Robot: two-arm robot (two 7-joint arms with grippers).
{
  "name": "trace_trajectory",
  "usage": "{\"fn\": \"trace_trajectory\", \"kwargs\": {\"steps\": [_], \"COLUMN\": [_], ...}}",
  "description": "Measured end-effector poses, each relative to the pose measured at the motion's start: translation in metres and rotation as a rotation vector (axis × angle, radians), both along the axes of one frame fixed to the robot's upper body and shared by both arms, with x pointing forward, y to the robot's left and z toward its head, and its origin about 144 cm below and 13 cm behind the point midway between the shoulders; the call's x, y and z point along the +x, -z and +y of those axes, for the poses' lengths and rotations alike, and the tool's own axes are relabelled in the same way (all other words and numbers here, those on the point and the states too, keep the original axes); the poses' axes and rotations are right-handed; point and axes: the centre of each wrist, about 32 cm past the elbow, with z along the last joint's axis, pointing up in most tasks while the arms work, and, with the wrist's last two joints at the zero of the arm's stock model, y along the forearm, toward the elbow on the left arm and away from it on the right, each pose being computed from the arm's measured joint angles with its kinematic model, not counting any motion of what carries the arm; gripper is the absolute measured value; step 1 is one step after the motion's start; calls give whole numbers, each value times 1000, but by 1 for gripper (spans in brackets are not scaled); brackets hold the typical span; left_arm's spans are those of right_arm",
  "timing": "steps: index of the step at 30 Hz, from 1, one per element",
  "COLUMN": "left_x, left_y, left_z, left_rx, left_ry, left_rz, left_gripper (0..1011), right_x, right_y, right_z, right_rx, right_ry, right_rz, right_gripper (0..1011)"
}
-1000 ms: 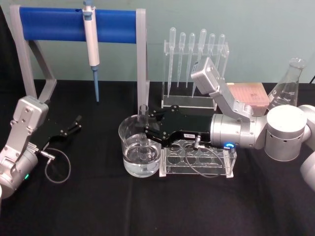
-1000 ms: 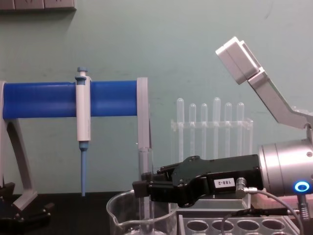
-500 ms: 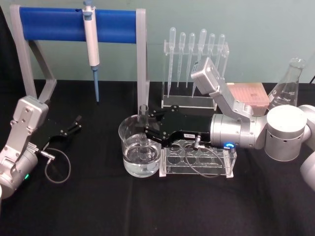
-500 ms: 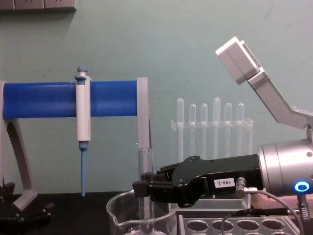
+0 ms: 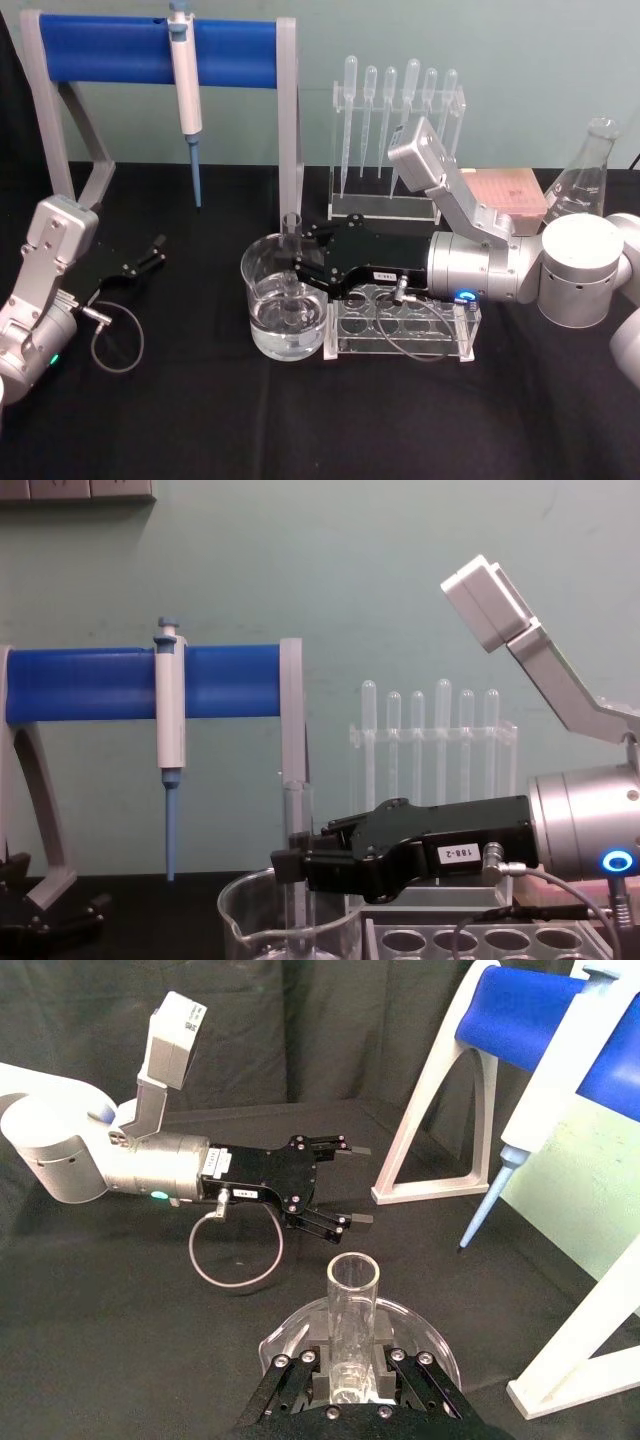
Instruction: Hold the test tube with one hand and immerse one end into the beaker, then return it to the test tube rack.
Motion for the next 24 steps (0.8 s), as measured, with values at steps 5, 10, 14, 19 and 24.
{"fn": "trace_trajectory", "kwargs": {"steps": [5, 10, 14, 19, 24], "left_x": [0, 0, 0, 0, 0], "left_y": [0, 0, 0, 0, 0], "left_z": [0, 0, 0, 0, 0], "left_rx": [0, 0, 0, 0, 0], "left_ry": [0, 0, 0, 0, 0], "left_rz": [0, 0, 0, 0, 0], "left_gripper": [1000, 1000, 1000, 1000, 1000], "right_x": [0, 0, -2, -4, -4], "right_y": [0, 0, 2, 3, -5], "right_z": [0, 0, -1, -4, -6], "right_rx": [0, 0, 3, 15, 36], "right_ry": [0, 0, 1, 8, 14], "right_rz": [0, 0, -5, -11, -29], "right_gripper": [246, 246, 246, 246, 246]}}
